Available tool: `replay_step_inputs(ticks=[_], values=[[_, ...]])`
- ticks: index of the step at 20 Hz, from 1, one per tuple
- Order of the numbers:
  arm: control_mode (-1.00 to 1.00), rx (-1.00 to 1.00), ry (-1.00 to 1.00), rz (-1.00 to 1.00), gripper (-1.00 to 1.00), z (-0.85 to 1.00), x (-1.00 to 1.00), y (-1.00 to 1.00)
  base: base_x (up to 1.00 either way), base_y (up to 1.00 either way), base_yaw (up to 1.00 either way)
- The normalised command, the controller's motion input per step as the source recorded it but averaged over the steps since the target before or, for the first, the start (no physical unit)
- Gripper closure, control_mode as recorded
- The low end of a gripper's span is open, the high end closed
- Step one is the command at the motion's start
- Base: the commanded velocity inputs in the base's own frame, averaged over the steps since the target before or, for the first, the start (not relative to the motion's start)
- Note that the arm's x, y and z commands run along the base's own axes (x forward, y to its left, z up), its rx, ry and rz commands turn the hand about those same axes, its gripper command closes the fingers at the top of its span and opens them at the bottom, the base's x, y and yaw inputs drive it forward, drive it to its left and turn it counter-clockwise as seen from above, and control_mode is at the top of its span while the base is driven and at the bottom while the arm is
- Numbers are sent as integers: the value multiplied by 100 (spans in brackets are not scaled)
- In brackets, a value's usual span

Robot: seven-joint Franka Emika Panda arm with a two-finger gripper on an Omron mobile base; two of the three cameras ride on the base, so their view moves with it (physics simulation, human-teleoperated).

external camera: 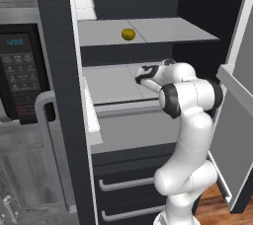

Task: Pick up both oranges from the fridge and place them inside the tupperware on the counter.

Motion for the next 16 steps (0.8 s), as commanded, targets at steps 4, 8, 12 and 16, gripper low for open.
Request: replay_step_inputs(ticks=[4,8,12,16], values=[[-100,0,2,0,-100,-21,43,-1,0,0,0],[-100,0,9,0,100,-43,20,0,0,0,0],[-100,0,13,0,100,-58,14,0,0,0,0],[-100,0,7,0,100,-68,0,0,0,0,0]])
